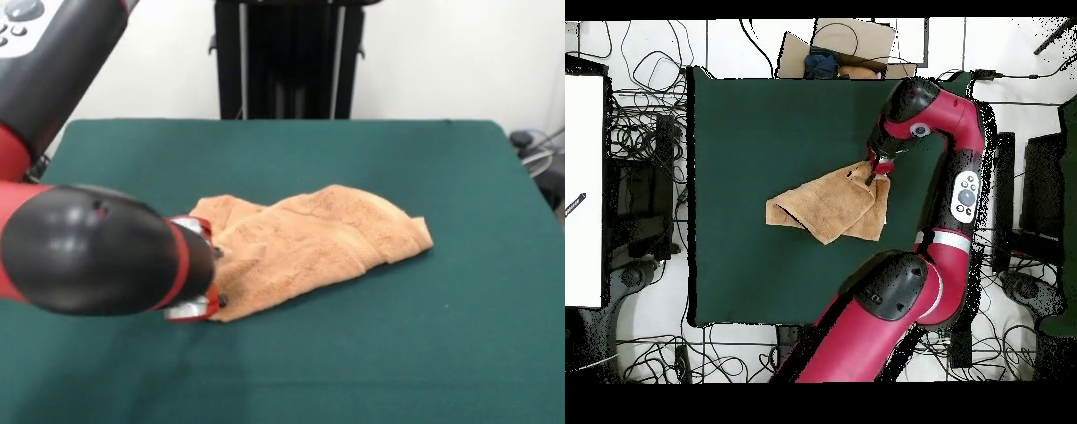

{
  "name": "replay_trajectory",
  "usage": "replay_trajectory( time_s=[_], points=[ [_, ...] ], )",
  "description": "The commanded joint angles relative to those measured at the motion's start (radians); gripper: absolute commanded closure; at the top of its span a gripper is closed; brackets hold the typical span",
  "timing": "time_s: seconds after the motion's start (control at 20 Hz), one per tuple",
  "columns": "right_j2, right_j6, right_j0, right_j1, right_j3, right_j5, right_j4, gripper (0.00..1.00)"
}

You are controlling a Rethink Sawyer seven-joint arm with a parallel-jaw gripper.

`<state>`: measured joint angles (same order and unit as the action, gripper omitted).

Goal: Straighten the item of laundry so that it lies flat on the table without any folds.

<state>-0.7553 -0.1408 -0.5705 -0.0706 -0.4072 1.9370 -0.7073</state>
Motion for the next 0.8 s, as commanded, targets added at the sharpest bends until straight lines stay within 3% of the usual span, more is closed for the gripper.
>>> replay_trajectory(
  time_s=[0.05, 0.15, 0.25, 0.4, 0.55, 0.8],
  points=[
    [0.108, 0.422, 0.034, 0.134, -0.298, -0.243, 0.110, 0.00],
    [0.098, 0.506, -0.040, 0.159, -0.439, -0.319, 0.220, 0.00],
    [0.108, 0.487, -0.103, 0.194, -0.537, -0.253, 0.272, 0.00],
    [0.166, 0.439, -0.083, 0.264, -0.570, -0.104, 0.269, 0.00],
    [0.215, 0.358, -0.046, 0.309, -0.570, 0.167, 0.227, 0.00],
    [0.240, 0.453, -0.034, 0.415, -0.756, 0.064, 0.295, 0.00]
  ],
)
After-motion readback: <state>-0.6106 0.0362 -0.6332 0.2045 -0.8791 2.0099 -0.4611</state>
